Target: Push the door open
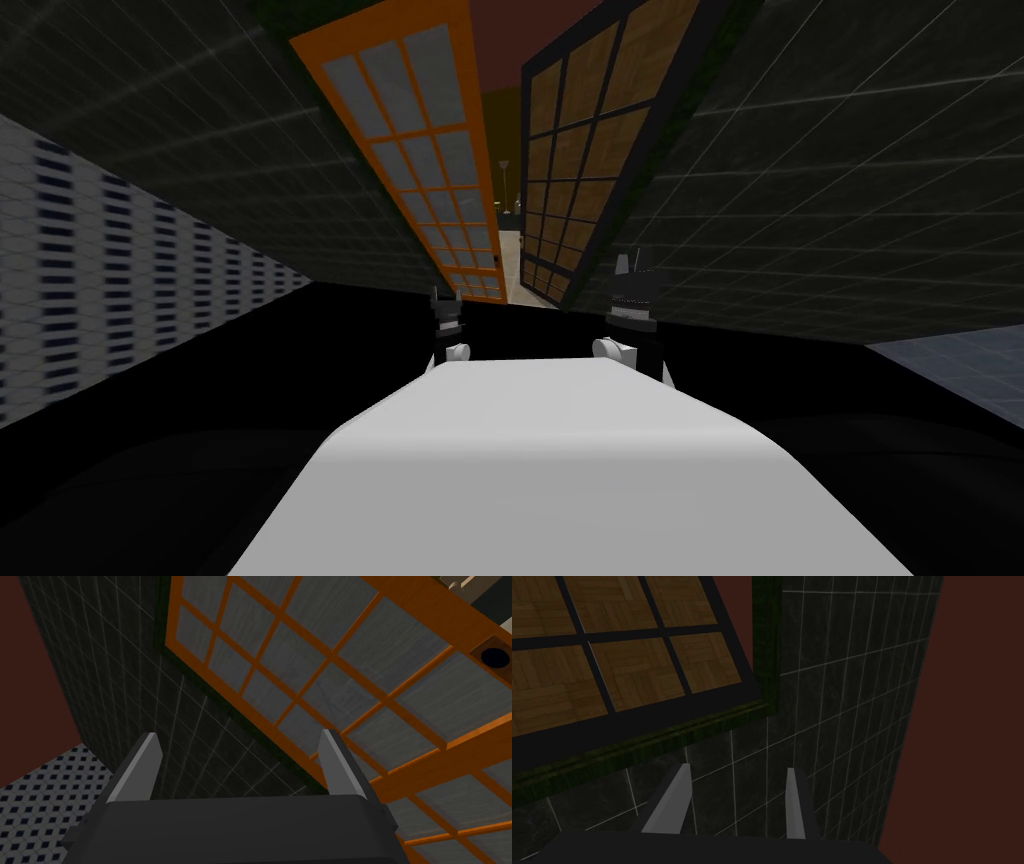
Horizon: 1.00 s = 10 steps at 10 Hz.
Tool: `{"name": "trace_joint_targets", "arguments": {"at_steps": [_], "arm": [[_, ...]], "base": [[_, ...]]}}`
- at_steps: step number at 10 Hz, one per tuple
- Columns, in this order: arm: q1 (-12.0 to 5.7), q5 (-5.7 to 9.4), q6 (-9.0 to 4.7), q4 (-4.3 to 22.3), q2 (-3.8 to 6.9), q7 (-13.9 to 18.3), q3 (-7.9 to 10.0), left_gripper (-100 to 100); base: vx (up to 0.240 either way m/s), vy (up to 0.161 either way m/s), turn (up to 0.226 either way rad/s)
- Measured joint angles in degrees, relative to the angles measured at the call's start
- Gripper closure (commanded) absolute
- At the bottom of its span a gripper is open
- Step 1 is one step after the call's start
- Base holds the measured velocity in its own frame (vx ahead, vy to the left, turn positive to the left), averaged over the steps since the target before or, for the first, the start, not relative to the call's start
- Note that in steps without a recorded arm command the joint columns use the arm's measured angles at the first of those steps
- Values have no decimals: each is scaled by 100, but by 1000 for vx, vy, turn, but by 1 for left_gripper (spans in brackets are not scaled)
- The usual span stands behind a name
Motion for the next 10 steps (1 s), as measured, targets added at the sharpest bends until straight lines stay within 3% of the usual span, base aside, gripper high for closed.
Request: {"name": "trace_joint_targets", "arguments": {"at_steps": [10], "arm": [[-435, 679, -279, 1235, 26, 913, -163, -100]], "base": [[85, 52, -145]]}}
